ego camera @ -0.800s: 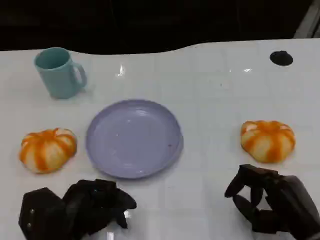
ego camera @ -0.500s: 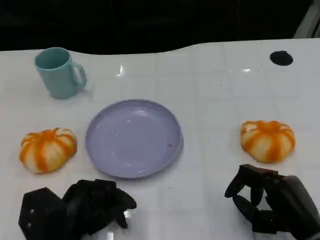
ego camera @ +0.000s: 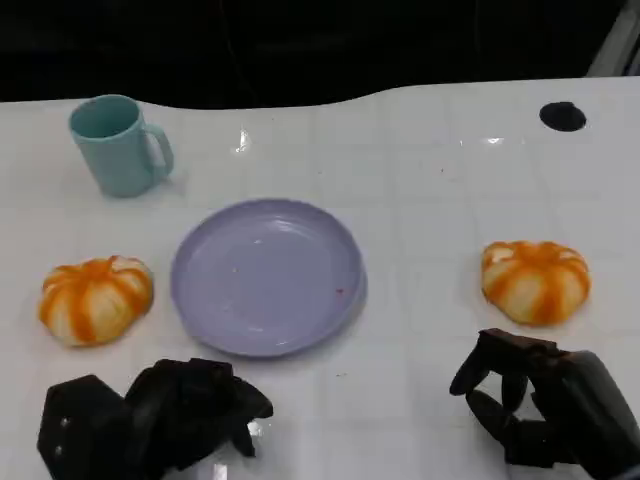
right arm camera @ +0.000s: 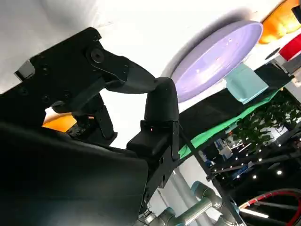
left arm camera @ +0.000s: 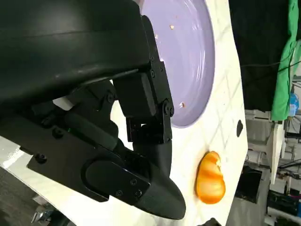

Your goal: Grasp the bread from the table and place it into the plate.

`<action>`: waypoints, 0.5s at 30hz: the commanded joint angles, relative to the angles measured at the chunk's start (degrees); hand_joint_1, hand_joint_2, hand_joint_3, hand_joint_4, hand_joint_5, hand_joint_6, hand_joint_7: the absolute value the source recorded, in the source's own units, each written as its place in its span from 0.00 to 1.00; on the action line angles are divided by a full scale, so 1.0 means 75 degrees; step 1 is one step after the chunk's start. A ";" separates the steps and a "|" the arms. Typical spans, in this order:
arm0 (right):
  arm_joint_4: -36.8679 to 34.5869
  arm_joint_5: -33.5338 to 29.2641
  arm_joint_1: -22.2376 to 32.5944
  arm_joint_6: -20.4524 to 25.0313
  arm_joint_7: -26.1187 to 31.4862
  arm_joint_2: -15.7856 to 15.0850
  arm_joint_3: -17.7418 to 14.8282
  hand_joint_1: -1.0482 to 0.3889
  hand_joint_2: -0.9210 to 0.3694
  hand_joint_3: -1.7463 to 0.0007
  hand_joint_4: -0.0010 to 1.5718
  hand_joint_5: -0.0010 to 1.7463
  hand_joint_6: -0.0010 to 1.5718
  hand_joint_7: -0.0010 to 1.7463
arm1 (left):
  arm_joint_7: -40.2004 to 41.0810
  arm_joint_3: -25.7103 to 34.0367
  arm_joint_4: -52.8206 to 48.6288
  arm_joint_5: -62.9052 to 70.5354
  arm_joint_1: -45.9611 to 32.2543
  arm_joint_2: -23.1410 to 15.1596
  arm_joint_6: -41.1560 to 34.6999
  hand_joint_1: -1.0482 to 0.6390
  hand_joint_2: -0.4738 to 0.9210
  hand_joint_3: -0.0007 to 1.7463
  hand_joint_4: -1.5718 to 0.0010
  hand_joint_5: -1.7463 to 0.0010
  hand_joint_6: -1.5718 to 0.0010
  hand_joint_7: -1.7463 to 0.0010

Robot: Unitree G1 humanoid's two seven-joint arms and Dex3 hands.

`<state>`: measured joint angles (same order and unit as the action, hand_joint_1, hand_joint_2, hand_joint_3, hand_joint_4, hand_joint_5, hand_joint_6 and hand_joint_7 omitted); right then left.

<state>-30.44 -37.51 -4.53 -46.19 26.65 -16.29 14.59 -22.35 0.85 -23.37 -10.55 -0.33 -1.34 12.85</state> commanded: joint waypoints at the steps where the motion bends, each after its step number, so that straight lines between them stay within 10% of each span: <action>1: -0.0043 0.0059 -0.0057 -0.0068 0.0043 -0.0151 -0.0040 0.49 0.26 0.47 0.50 1.00 0.44 0.78 | -0.0070 0.0066 -0.0048 -0.0053 -0.0038 -0.0097 -0.0042 0.02 0.93 0.00 0.44 0.14 0.07 0.75; 6: 0.0008 0.0025 -0.0062 -0.0019 0.0220 -0.0121 -0.0118 0.48 0.22 0.53 0.47 0.95 0.49 0.63 | -0.0047 0.0062 -0.0064 -0.0030 -0.0027 -0.0094 -0.0026 0.02 0.93 0.00 0.43 0.14 0.07 0.75; 15: -0.0135 -0.0111 -0.0270 -0.0016 0.0913 -0.0183 -0.0210 0.48 0.08 0.79 0.41 0.49 0.52 0.18 | -0.0020 0.0052 -0.0138 0.0025 0.0011 -0.0115 -0.0001 0.01 0.94 0.00 0.43 0.15 0.07 0.75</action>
<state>-31.57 -38.04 -5.83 -46.47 32.52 -16.29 14.07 -22.35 0.86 -23.91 -10.50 0.09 -1.34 12.95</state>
